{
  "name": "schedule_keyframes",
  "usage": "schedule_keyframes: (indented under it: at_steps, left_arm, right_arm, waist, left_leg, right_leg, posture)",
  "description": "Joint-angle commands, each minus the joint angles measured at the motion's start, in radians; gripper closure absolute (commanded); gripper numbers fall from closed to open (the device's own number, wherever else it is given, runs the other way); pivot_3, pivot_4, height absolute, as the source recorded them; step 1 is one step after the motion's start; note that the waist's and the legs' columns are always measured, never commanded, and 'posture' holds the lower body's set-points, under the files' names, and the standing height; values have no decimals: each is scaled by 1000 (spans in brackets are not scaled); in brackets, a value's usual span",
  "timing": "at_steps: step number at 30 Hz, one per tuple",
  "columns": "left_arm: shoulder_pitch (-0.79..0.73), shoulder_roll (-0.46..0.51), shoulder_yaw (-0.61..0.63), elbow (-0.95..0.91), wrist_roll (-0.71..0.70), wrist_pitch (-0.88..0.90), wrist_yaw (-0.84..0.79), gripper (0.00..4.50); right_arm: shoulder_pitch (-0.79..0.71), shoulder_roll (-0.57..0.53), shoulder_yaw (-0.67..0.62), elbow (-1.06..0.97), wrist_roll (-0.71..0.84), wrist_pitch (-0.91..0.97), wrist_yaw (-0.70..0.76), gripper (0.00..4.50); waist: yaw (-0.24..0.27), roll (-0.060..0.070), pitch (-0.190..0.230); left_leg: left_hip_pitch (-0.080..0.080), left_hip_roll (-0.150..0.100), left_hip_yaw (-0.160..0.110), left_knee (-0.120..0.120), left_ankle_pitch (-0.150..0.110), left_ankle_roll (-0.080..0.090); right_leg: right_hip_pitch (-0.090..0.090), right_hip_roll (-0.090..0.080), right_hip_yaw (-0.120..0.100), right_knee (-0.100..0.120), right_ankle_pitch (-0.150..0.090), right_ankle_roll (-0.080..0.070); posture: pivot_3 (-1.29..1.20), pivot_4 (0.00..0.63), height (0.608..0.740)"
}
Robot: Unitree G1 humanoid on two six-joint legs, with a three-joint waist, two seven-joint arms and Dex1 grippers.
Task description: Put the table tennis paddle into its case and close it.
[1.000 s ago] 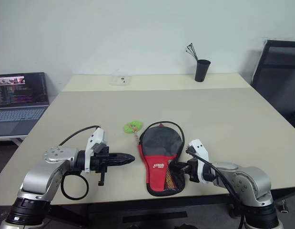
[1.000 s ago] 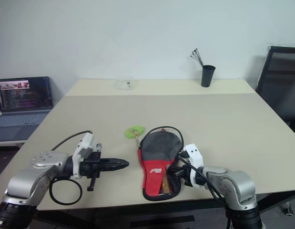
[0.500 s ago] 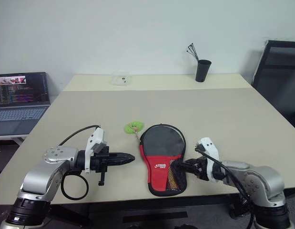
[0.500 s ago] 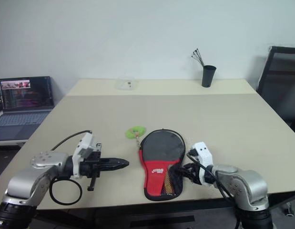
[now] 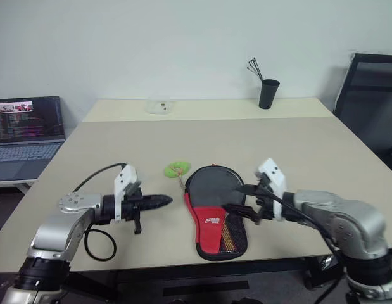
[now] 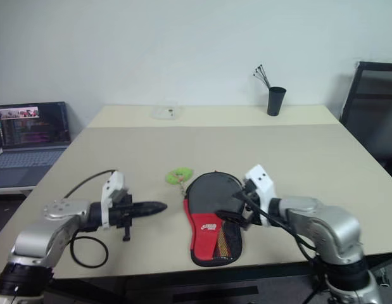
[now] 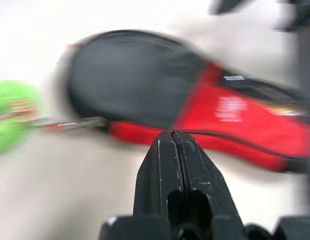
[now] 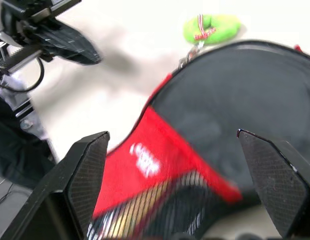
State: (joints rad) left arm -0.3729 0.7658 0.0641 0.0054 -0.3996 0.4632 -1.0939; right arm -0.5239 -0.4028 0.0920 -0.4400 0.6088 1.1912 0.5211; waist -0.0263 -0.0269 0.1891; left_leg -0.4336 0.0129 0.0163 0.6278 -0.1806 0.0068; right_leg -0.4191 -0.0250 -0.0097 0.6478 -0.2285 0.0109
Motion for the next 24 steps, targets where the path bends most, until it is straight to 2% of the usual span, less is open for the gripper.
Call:
schedule_keyframes:
  at_steps: [1, 3, 14, 24]
  left_arm:
    - [-58, -21, -3, 62, 71, -42, 98, 4320]
    - [-94, -39, -8, 114, 104, -68, 137, 3918]
    - [-353, -219, -33, 464, 205, -163, 311, 62]
    - [-638, -335, -23, 998, 275, -220, 420, 21]
  right_arm:
    - [-23, 32, 50, 52, -52, -92, -16, 7]
    - [-28, 50, 86, 92, -89, -139, -20, 0]
    - [-35, 101, 160, 164, -182, -237, -26, 0]
    - [-31, 140, 158, 177, -220, -250, -49, 0]
  waist:
    - [0, 0, 0]
    - [1, 0, 0]
    - [5, -1, 0]
    - [8, -1, -1]
  left_leg:
    - [0, 0, 0, 0, 0, 0]
    - [0, -1, 0, 0, 0, 0]
    - [-1, -1, 1, 1, 0, 0]
    - [-1, -1, 2, 2, 0, 0]
  right_leg:
    - [0, 0, 0, 0, 0, 0]
    - [0, 0, 0, 0, 0, 1]
    - [0, 2, -1, 1, 1, 2]
    - [0, 4, -1, 1, 2, 3]
  posture:
    - [0, 150, 740]
    - [0, 150, 740]
    - [0, 150, 740]
    - [0, 150, 740]
